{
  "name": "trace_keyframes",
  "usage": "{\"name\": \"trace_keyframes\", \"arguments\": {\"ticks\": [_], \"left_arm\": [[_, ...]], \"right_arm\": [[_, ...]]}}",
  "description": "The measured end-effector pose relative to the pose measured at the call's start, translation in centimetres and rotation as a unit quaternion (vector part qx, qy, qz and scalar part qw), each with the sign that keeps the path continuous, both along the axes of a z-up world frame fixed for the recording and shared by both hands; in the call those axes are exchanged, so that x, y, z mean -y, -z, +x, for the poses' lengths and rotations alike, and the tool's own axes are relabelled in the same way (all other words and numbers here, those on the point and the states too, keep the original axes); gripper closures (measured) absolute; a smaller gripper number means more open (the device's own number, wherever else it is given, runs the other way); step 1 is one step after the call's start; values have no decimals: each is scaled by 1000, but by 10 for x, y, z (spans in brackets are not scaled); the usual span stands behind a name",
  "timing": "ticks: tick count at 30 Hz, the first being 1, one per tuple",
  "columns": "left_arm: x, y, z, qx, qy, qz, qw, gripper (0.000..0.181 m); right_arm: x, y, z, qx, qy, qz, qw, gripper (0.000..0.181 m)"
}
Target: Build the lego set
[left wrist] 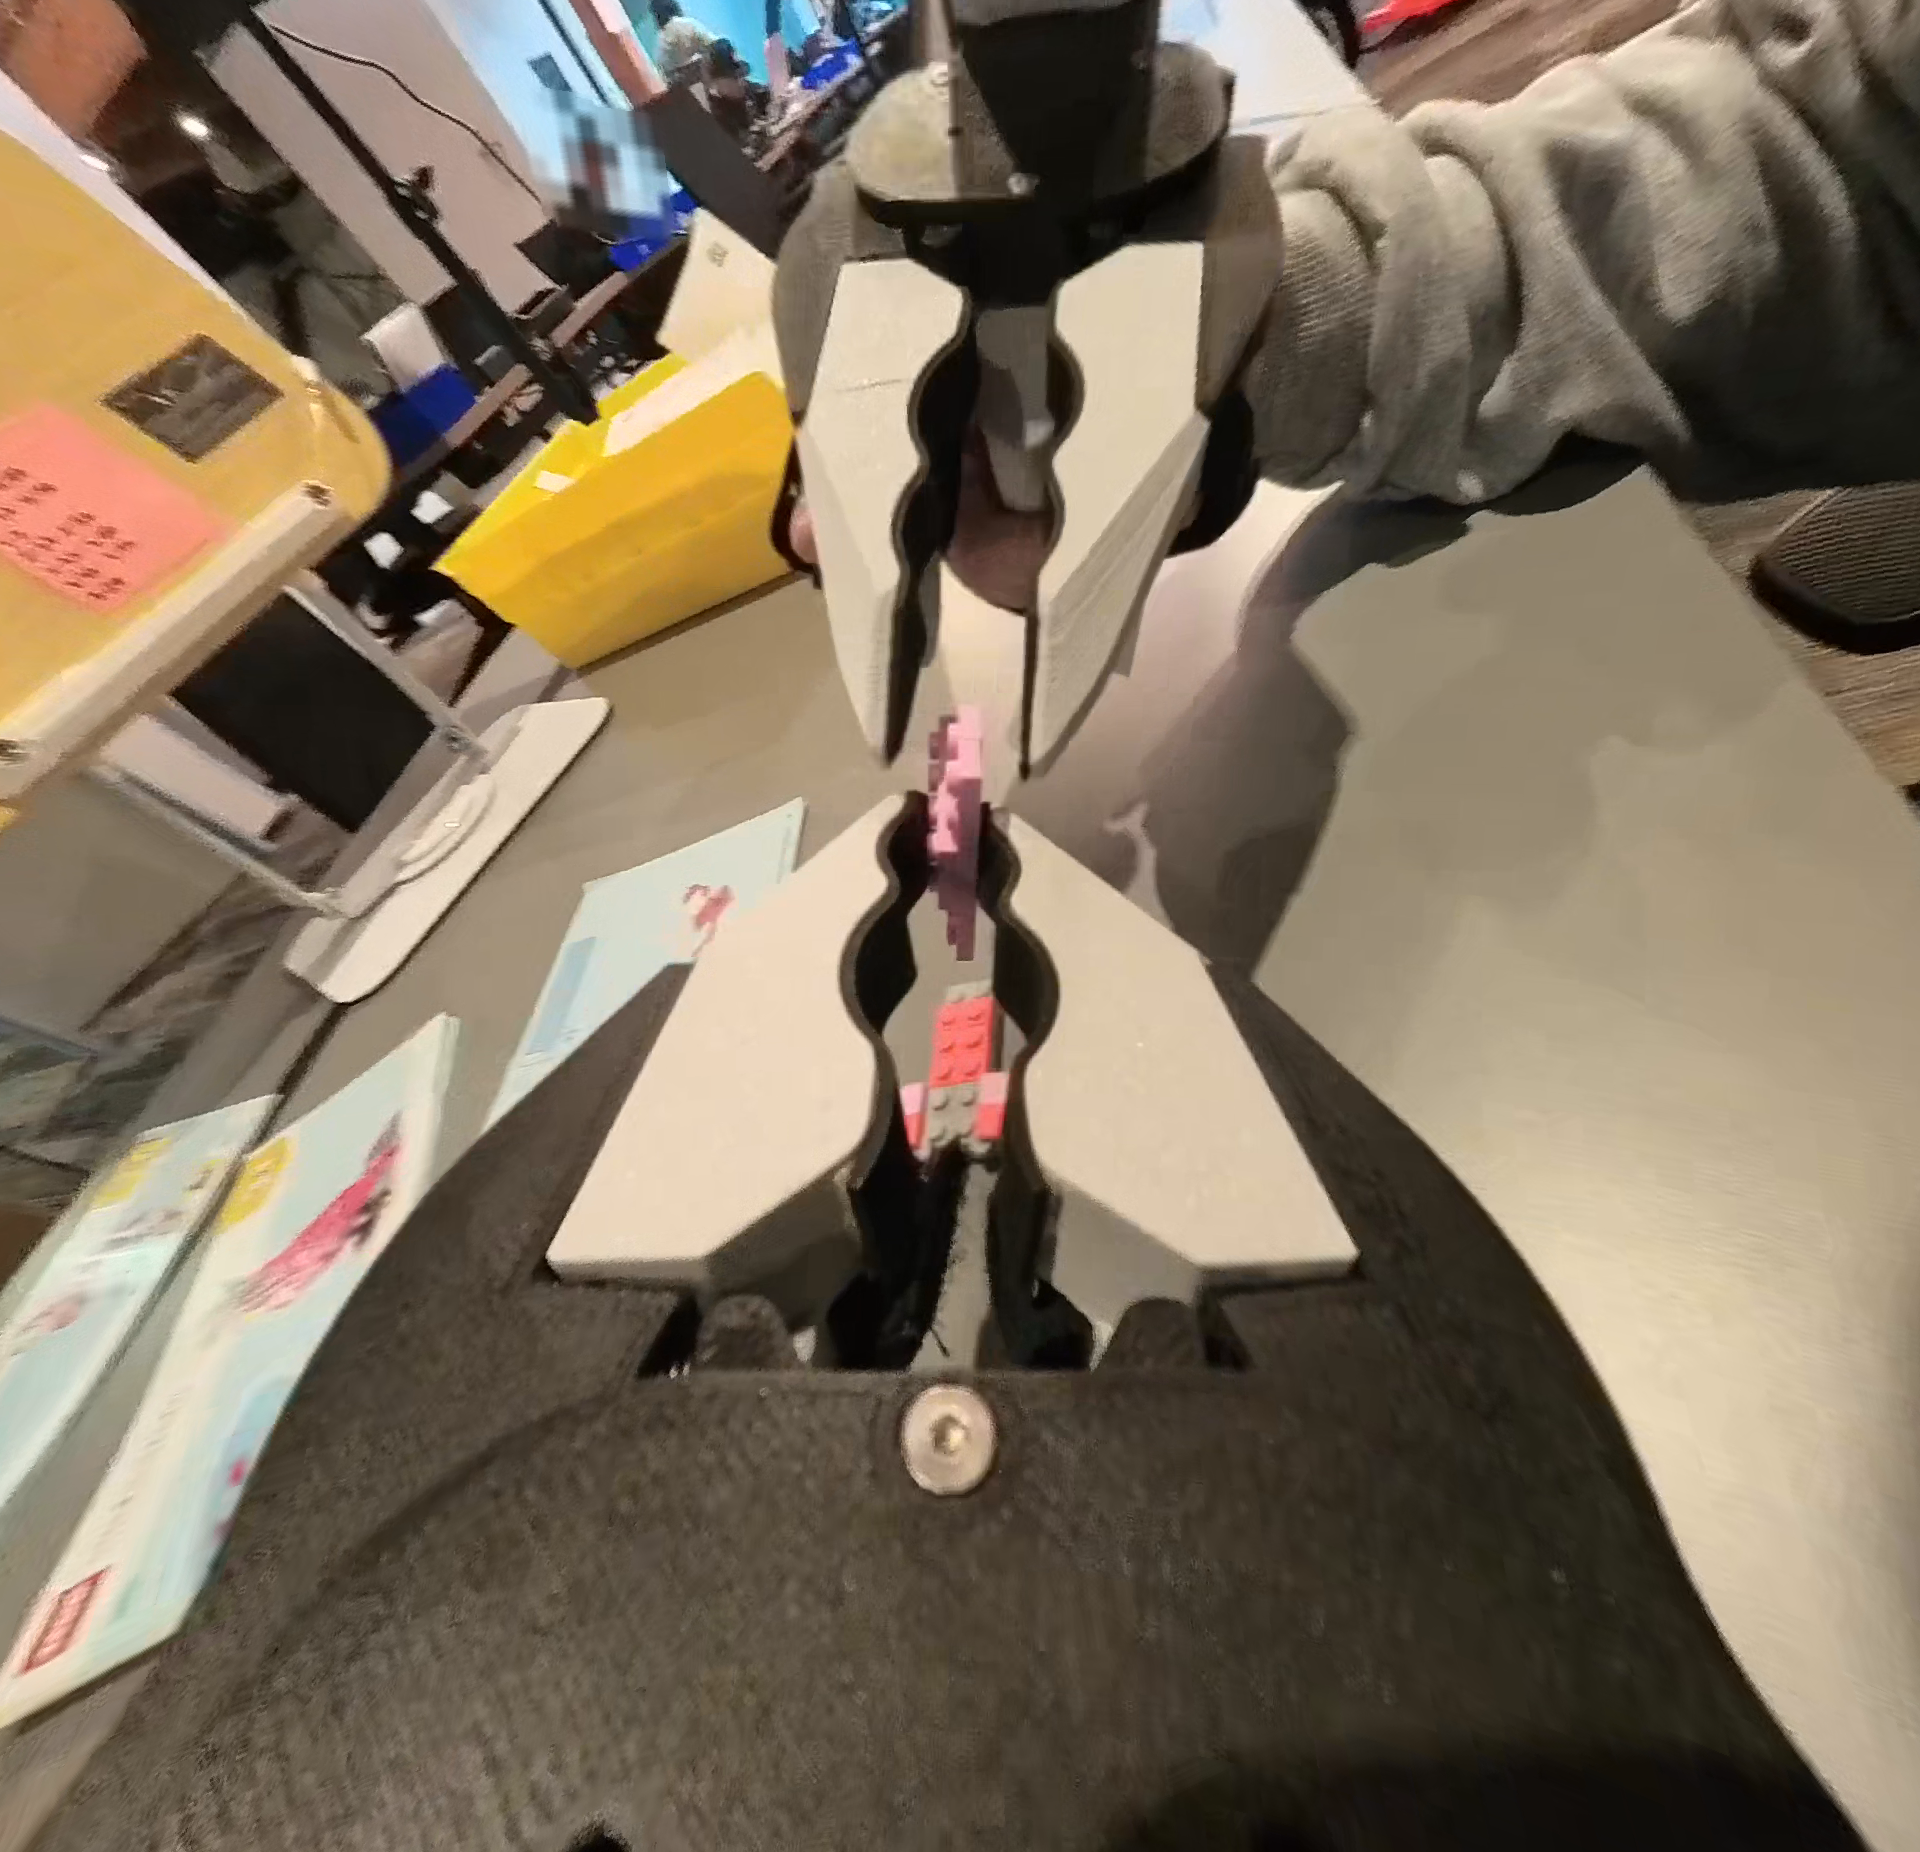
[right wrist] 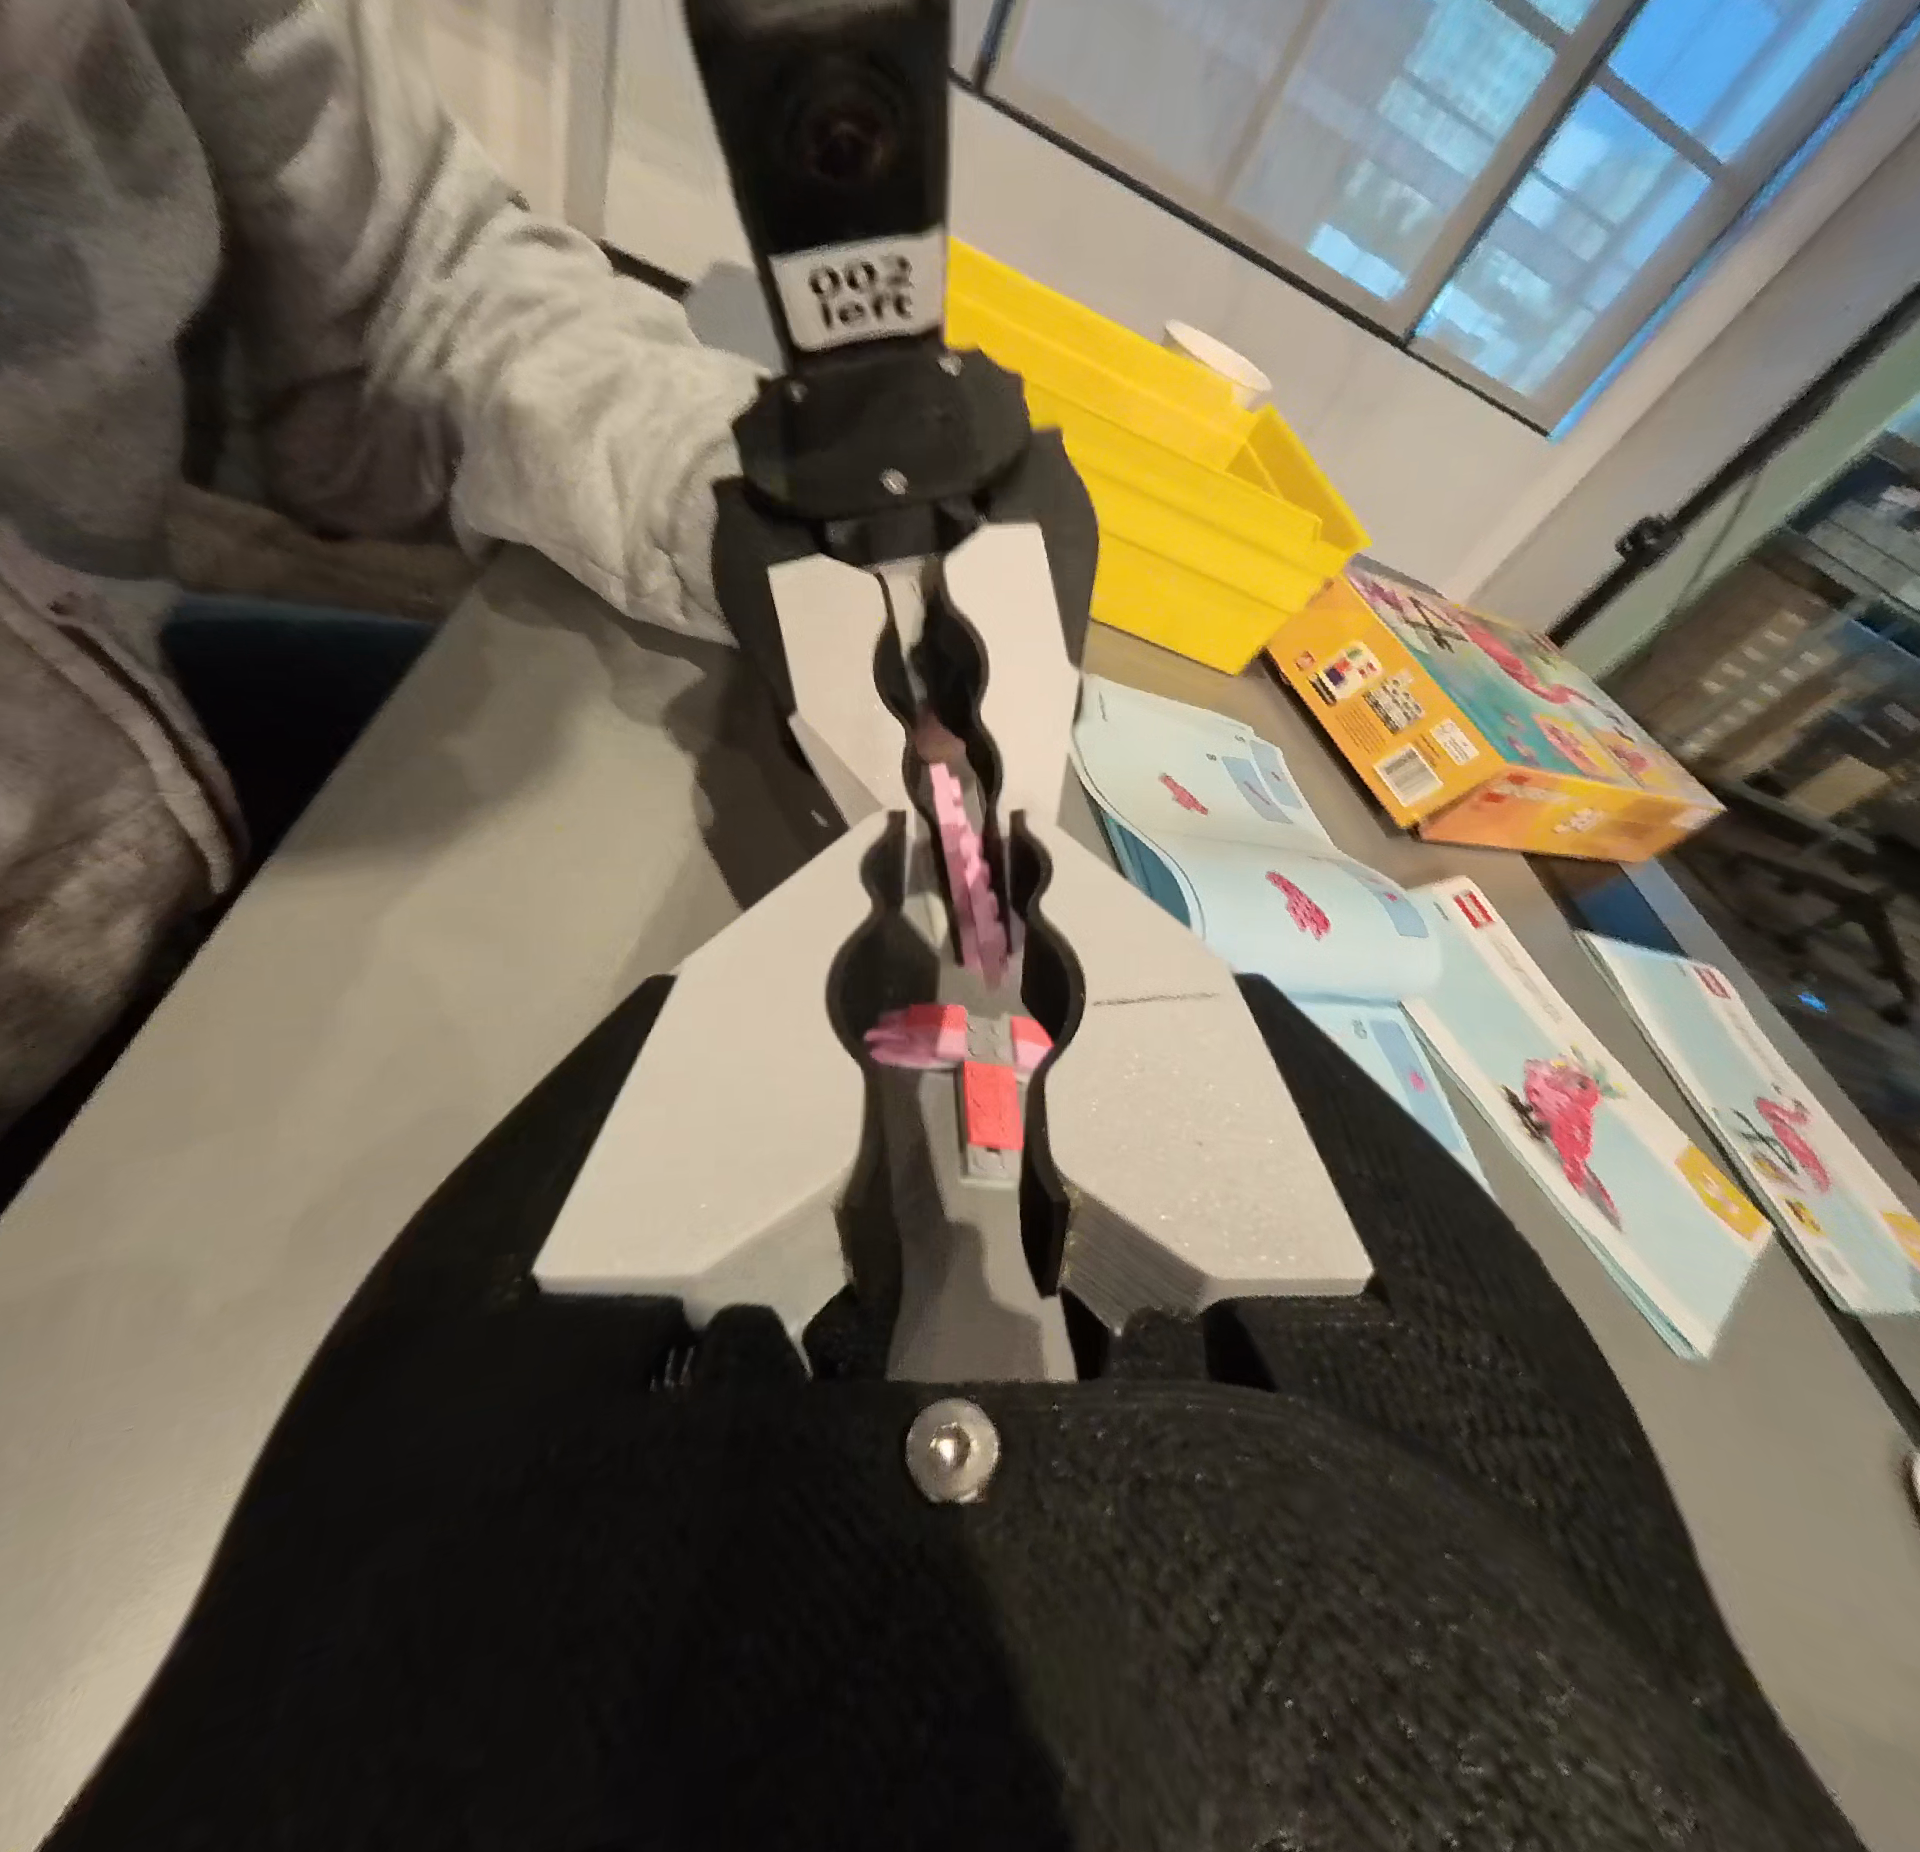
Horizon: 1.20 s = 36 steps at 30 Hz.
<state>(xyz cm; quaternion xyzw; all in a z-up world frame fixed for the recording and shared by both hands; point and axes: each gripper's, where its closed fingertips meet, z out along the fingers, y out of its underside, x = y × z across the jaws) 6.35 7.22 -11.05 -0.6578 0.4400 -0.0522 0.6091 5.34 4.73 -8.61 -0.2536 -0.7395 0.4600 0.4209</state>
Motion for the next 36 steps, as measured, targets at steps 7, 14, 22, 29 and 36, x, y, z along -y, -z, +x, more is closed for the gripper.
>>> {"name": "trace_keyframes", "arguments": {"ticks": [7,14,22,29,36], "left_arm": [[5,5,9,21,29,-30,999,174],[-3,-6,-2,81,10,-44,996,174],[-4,-39,-22,324,59,-132,935,174],[2,-38,-13,345,97,-159,920,174],[9,-41,-8,324,118,-134,929,174]], "right_arm": [[7,7,0,14,-16,16,1000,178],[-5,-7,-12,-19,33,-39,999,171],[-23,16,-30,103,70,-188,974,143],[1,3,-29,98,-2,-262,960,171],[3,2,-27,64,4,-192,979,179]]}}
